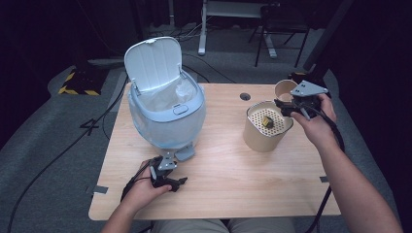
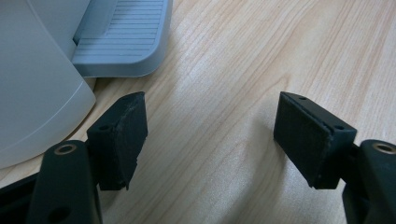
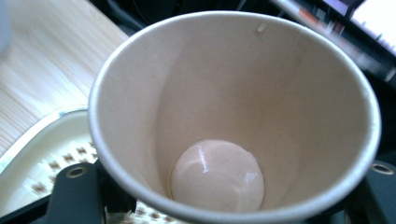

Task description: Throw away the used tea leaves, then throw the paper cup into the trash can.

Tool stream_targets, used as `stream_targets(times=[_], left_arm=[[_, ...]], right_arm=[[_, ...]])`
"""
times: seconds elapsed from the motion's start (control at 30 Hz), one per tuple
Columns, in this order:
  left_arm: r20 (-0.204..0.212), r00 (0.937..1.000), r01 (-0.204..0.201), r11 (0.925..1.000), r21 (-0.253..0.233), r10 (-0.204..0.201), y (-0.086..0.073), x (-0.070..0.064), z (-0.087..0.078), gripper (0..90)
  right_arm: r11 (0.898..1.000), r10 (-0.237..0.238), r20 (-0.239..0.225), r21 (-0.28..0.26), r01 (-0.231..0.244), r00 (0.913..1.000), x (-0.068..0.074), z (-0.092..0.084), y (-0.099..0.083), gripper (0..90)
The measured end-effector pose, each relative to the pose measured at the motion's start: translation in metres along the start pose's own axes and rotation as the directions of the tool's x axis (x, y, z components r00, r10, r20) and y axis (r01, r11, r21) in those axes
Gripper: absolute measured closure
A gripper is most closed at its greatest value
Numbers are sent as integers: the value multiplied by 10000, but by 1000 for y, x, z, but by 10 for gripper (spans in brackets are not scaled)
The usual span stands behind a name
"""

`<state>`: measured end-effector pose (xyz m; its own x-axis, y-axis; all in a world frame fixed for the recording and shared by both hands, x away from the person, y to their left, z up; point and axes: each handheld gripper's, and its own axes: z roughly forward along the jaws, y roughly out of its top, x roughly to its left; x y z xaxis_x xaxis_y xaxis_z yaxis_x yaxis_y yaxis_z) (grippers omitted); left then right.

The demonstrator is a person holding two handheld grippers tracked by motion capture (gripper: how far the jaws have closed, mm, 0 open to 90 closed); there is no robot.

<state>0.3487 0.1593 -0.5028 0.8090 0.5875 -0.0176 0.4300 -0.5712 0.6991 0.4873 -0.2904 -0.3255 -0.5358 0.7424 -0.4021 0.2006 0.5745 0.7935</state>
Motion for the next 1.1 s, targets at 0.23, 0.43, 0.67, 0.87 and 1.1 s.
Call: stream_targets(times=[0.23, 0.43, 0.67, 0.87, 1.1], left_arm=[[49, 10000, 7, 10000, 13, -7, 0, 1, 0, 259], [99, 9999, -93, 9999, 60, 92, 2, 2, 2, 240], [147, 9998, -129, 9999, 57, 128, 4, 2, 4, 234], [134, 9998, -124, 9999, 64, 123, 4, 2, 4, 234], [89, 9999, -66, 10000, 25, 65, 4, 2, 4, 238]], right_arm=[[9892, 1289, -1233, -535, -1363, 9840, -6, -2, -3, 284], [9519, 2829, -2449, -467, -3028, 9274, -9, -7, -2, 283], [9614, 2407, -2737, -648, -2675, 9312, -7, -8, 5, 282], [9670, 2037, -3071, -851, -2400, 9296, 0, -9, 17, 281], [9682, 1685, -3568, -1150, -2222, 9188, 7, -7, 37, 280]])
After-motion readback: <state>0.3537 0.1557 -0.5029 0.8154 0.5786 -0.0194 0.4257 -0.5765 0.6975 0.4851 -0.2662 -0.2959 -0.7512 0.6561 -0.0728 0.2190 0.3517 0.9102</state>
